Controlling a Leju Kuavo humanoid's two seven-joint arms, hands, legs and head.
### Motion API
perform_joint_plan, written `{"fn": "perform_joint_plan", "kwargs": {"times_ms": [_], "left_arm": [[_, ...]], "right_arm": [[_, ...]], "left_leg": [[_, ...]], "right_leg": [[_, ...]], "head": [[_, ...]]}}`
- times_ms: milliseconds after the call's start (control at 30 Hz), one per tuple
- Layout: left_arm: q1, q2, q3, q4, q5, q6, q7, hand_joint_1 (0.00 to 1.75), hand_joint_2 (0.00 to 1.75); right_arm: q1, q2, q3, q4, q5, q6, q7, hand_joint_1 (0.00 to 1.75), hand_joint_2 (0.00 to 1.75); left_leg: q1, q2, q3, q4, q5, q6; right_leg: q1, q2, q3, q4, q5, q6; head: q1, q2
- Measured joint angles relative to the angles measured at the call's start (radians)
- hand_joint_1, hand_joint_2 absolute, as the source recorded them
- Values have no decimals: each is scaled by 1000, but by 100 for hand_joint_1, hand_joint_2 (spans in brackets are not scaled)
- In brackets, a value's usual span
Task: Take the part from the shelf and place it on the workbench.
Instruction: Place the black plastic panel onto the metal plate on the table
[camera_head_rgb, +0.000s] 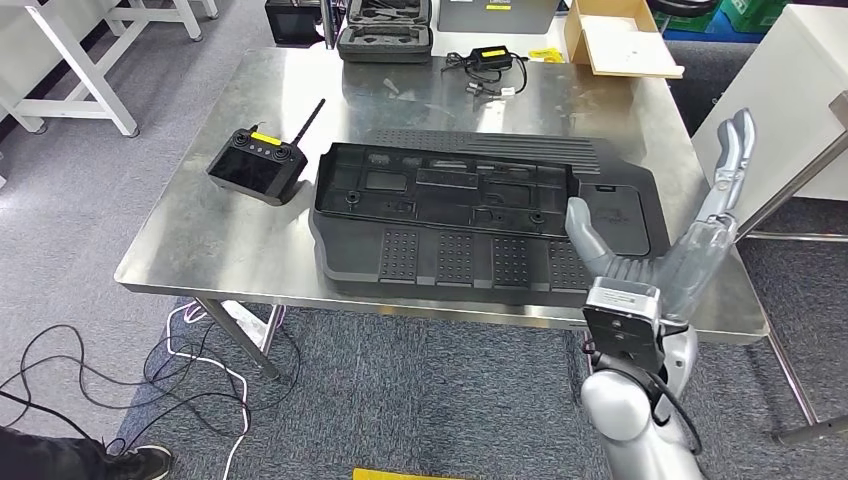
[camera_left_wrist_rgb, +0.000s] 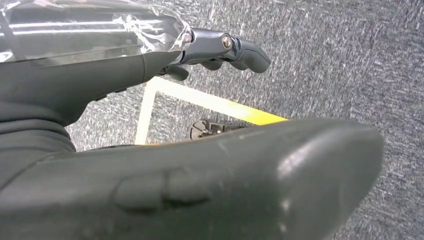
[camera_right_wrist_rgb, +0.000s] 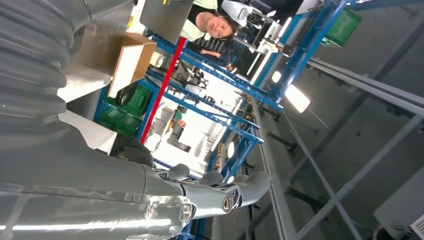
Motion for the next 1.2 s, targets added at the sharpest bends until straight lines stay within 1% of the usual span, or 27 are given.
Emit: {"fn": "perform_joint_plan", "kwargs": {"times_ms": [267, 400, 467, 500, 533, 600, 633, 667, 700, 733, 767, 800, 833, 867, 933, 967, 1000, 1033, 1100, 1133, 1167, 1200], "left_arm": [[0, 0, 0, 0, 14, 21, 0, 0, 0], [0, 0, 0, 0, 19, 24, -6, 0, 0], [0, -2, 0, 0, 19, 24, -9, 0, 0], [0, -3, 0, 0, 20, 24, -10, 0, 0], [0, -4, 0, 0, 20, 24, -10, 0, 0], [-1, -4, 0, 0, 22, 24, -10, 0, 0], [0, -5, 0, 0, 24, 24, -10, 0, 0], [0, -5, 0, 0, 26, 24, -10, 0, 0], [0, -5, 0, 0, 29, 24, -10, 0, 0], [0, -6, 0, 0, 30, 24, -10, 0, 0], [0, -6, 0, 0, 31, 24, -10, 0, 0], [-1, -6, 0, 1, 31, 24, -10, 0, 0], [-1, -6, 0, 1, 32, 24, -10, 0, 0], [-2, -5, 0, 2, 32, 24, -10, 0, 0], [-2, -6, 0, 2, 33, 24, -10, 0, 0], [-2, -6, 0, 2, 33, 24, -10, 0, 0], [-3, -6, 0, 2, 34, 24, -10, 0, 0], [-3, -6, 0, 2, 34, 24, -10, 0, 0], [-2, -6, 0, 3, 37, 24, -10, 0, 0], [-1, -6, 0, 4, 38, 24, -10, 0, 0], [0, -6, 0, 4, 39, 24, -10, 0, 0], [0, -6, 0, 5, 40, 24, -10, 0, 0]], "right_arm": [[-2, 9, 0, 0, 2, 0, 37, 0, 175], [-4, 13, 0, 0, 2, 0, 44, 0, 175], [-6, 14, 0, 0, 1, -1, 42, 0, 175], [-6, 15, 0, 0, 0, -1, 41, 0, 175], [-5, 16, -2, 0, -2, -1, 39, 0, 175], [2, 18, -7, 0, -8, -1, 34, 0, 175], [7, 18, -10, 0, -11, -1, 31, 0, 175], [11, 19, -12, 0, -12, -1, 29, 0, 175], [14, 19, -14, 0, -13, -1, 26, 0, 175], [16, 20, -15, 0, -13, -1, 24, 0, 175], [17, 21, -17, 0, -14, -1, 23, 0, 175], [18, 21, -19, 0, -14, -1, 22, 0, 175], [20, 23, -21, 0, -14, -2, 21, 0, 175], [22, 24, -23, 0, -14, -2, 21, 0, 175], [26, 26, -28, -1, -14, -2, 21, 0, 175], [26, 27, -30, -1, -14, -2, 21, 0, 175], [26, 28, -31, -2, -14, -2, 21, 0, 175], [26, 29, -32, -3, -14, -2, 21, 0, 175], [29, 31, -34, -3, -15, -2, 21, 0, 175], [30, 33, -34, -3, -16, -2, 21, 0, 175], [32, 34, -35, -3, -16, -2, 21, 0, 175], [33, 35, -36, -3, -16, -2, 21, 0, 175]], "left_leg": [[0, 0, 0, 0, 0, 0], [-6, -1, -1, 3, -3, 10], [3, 3, 11, -20, 5, 14], [7, 5, 18, -33, 10, 17], [11, 7, 24, -43, 13, 20], [13, 9, 28, -47, 14, 22], [14, 9, 28, -46, 13, 20], [16, 9, 29, -44, 11, 17], [20, 9, 30, -41, 7, 13], [24, 9, 32, -36, 2, 7], [27, 8, 33, -30, -3, -1], [28, 7, 32, -21, -9, -10], [27, 6, 30, -14, -13, -18], [26, 6, 28, -11, -15, -25], [26, 5, 28, -12, -14, -36], [28, 5, 28, -6, -20, -40], [29, 5, 21, 15, -36, -44], [29, 5, 4, 56, -62, -47], [27, 6, -52, 185, -127, -48], [25, 6, -78, 242, -146, -47], [24, 6, -91, 270, -148, -44], [22, 6, -86, 258, -131, -40]], "right_leg": [[0, 0, 0, 0, 0, 0], [-6, 0, 3, -9, 4, 8], [-4, 0, 5, -3, -3, 11], [-4, 0, -4, 19, -18, 14], [-5, 0, -23, 62, -41, 17], [-9, 0, -91, 185, -91, 26], [-13, 0, -121, 233, -100, 31], [-17, -1, -137, 249, -89, 35], [-22, -1, -135, 226, -60, 40], [-26, -2, -115, 169, -17, 44], [-29, -2, -91, 107, 15, 49], [-29, 0, -72, 56, 38, 50], [-29, 3, -62, 28, 46, 47], [-25, 6, -62, 23, 42, 40], [-23, 8, -66, 25, 44, 22], [-23, 7, -66, 25, 46, 14], [-23, 6, -66, 23, 48, 7], [-24, 4, -66, 21, 49, 1], [-20, 1, -67, 22, 49, -6], [-18, 0, -68, 22, 49, -8], [-15, 0, -67, 22, 49, -9], [-13, 0, -67, 22, 48, -9]], "head": [[0, 0], [-2, 0], [-2, 0], [0, 0], [2, 0], [7, 0], [8, 0], [9, 0], [10, 0], [10, 0], [10, 0], [13, 0], [14, 0], [14, 0], [8, 0], [4, 0], [0, 0], [-4, 0], [-13, 0], [-14, 0], [-15, 0], [-15, 0]]}}
